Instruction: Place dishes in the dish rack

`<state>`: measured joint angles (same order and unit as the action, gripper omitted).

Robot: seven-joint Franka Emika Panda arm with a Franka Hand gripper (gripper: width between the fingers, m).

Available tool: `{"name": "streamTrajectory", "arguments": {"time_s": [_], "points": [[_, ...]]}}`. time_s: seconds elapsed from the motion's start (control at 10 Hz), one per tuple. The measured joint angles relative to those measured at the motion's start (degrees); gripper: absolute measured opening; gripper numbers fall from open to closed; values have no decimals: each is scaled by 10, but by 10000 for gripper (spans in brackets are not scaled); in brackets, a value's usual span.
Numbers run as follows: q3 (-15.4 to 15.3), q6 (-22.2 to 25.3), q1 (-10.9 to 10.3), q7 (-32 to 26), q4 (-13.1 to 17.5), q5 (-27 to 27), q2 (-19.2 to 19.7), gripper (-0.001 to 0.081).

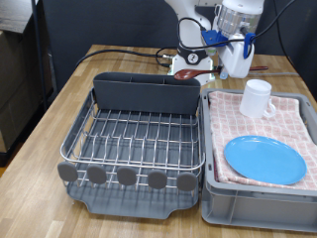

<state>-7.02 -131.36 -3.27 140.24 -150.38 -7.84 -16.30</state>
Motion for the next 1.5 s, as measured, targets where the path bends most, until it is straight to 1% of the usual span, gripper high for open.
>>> {"name": "streamTrajectory", "arguments": {"time_s": [0.3,0.5,0.6,0.9,1.1,1.3,1.5], "points": [[30,-3,0,-8,-55,26,-58,92],[62,-8,0,-31,-93,41,-99,92],[75,-8,-3,-48,-105,50,-120,92],[74,-6,-3,-46,-100,49,-115,92],[87,-6,-3,-48,-101,67,-115,92],[126,-5,-16,-96,-102,130,-115,92],[166,2,-25,-148,-105,178,-115,92]]}}
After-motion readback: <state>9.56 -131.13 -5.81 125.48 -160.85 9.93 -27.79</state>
